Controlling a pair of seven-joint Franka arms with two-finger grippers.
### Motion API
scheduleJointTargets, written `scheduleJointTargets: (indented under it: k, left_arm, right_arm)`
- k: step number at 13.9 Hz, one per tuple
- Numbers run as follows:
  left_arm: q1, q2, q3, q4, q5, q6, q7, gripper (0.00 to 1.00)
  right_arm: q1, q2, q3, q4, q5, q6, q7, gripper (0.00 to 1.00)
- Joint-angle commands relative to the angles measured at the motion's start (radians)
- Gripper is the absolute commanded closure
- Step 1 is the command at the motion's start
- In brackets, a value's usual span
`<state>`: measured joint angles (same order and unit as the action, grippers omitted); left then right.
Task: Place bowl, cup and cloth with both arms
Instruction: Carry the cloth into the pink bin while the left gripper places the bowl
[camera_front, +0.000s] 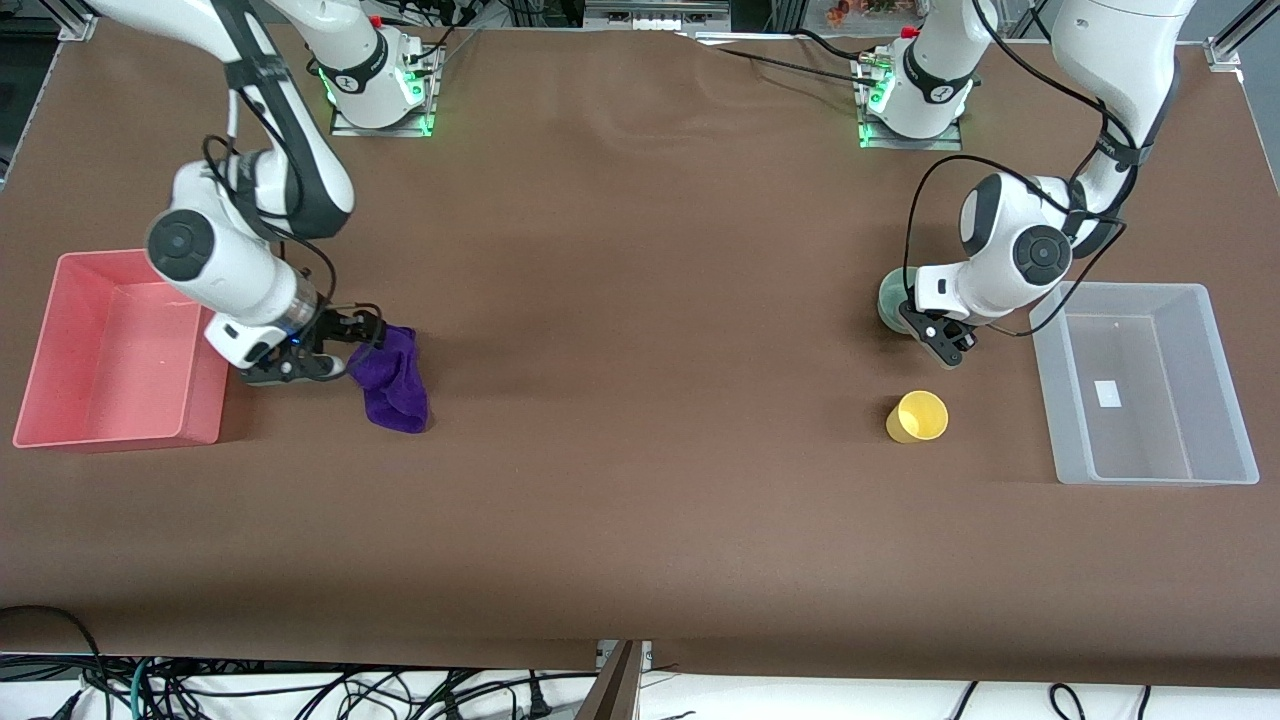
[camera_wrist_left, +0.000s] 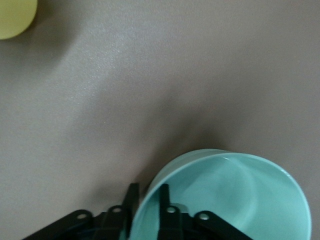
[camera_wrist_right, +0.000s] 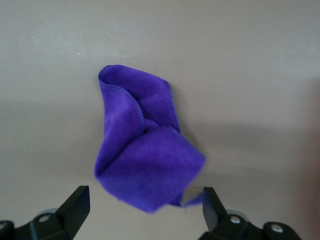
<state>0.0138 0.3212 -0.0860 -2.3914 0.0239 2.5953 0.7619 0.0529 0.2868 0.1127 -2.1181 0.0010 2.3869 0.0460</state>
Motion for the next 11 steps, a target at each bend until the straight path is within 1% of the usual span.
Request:
scheduleJointTargets:
  k: [1,3,4,5,6,7,8,10,11]
  left_arm:
    - [0.008,-0.045,-0.003,0.009,0.024,-0.038,0.051,1.00]
    - [0.008,-0.103,-0.003,0.029,0.024,-0.082,0.150,1.00]
    - [0.011,-0.120,-0.001,0.056,0.022,-0.136,0.161,1.00]
    - [0.020,-0.128,0.006,0.098,0.022,-0.205,0.169,1.00]
    - [0.053,-0.128,0.005,0.151,0.022,-0.275,0.172,1.00]
    - [0.078,-0.125,0.005,0.217,0.022,-0.356,0.186,1.00]
    - [0.086,-0.122,0.008,0.282,0.022,-0.438,0.210,1.00]
    - [0.159,-0.108,0.008,0.404,0.024,-0.562,0.260,1.00]
    - [0.200,-0.087,0.011,0.455,0.027,-0.584,0.295,1.00]
  right_arm:
    - [0.039,0.081,-0.001,0.000,0.013,0.104,0.011,0.00]
    - [0.053,0.133,-0.001,-0.016,0.013,0.184,0.011,0.00]
    - [0.057,0.152,-0.002,-0.029,0.014,0.230,0.009,0.00]
    - [0.059,0.163,-0.002,-0.040,0.014,0.270,0.011,0.04]
    - [0.059,0.166,-0.002,-0.043,0.013,0.276,0.009,0.40]
    - [0.059,0.164,-0.002,-0.045,0.013,0.270,0.008,0.86]
    - [0.061,0.163,-0.002,-0.046,0.013,0.267,0.005,1.00]
    - [0.058,0.141,-0.007,-0.031,0.013,0.223,-0.017,1.00]
    - [0.051,0.125,-0.013,-0.017,0.010,0.183,-0.029,1.00]
